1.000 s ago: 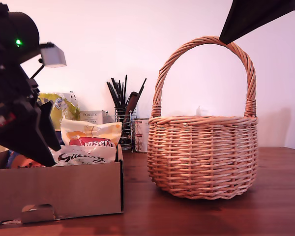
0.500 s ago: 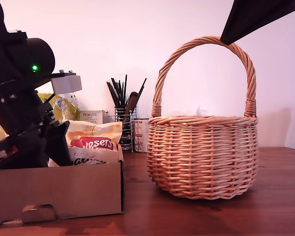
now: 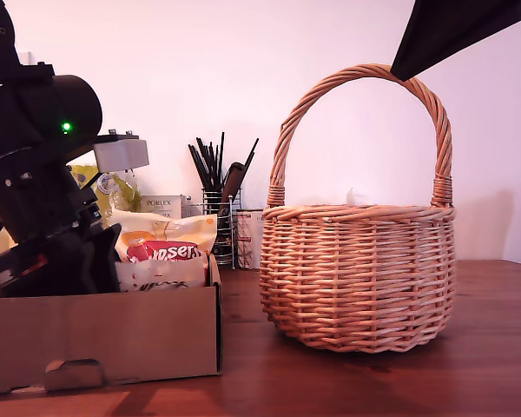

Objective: Move the bags of Easter eggs from the cardboard box on the left into the woven basket on the right side.

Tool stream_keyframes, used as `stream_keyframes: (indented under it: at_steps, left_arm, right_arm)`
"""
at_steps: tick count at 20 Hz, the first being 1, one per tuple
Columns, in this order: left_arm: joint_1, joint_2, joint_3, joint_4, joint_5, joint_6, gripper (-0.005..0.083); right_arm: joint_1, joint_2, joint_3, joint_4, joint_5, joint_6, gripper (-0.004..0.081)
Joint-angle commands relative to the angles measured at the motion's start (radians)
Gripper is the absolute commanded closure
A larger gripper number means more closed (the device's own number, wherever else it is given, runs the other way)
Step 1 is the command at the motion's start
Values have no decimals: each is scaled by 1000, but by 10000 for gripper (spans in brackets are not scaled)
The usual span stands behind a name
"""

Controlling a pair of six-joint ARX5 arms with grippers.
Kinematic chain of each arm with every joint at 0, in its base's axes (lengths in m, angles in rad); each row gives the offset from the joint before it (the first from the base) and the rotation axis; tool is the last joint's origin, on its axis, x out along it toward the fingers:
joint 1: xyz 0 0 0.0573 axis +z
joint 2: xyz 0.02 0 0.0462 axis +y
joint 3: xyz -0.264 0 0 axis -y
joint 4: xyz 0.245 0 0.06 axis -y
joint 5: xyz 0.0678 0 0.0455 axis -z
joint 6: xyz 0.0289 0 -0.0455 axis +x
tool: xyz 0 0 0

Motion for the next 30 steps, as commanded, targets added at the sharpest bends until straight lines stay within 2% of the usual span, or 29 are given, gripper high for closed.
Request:
stream_keyframes:
  at_steps: [1, 4, 10, 16, 20, 26, 30]
  left_arm:
    - [0, 44, -17, -8, -10, 7, 685]
    - [0, 31, -17, -20, -10, 7, 740]
    - [0, -74, 6, -86, -13, 7, 793]
    - [0, -233, 6, -94, -6, -44, 793]
    - [-15, -328, 6, -82, 65, -107, 793]
    - [-119, -405, 6, 83, 225, -295, 793]
    - [-229, -366, 6, 278, 238, -407, 793]
  right_arm:
    - [-3, 0, -21, 1, -2, 5, 783]
    - [-3, 0, -21, 0, -3, 5, 783]
    - [-3, 0, -21, -1, -2, 5, 783]
    - [-3, 0, -21, -1, -2, 5, 783]
    - [-3, 0, -21, -8, -2, 5, 783]
    - [-18, 0, -21, -12, 3, 5, 783]
    - [-52, -37, -21, -28, 29, 12, 783]
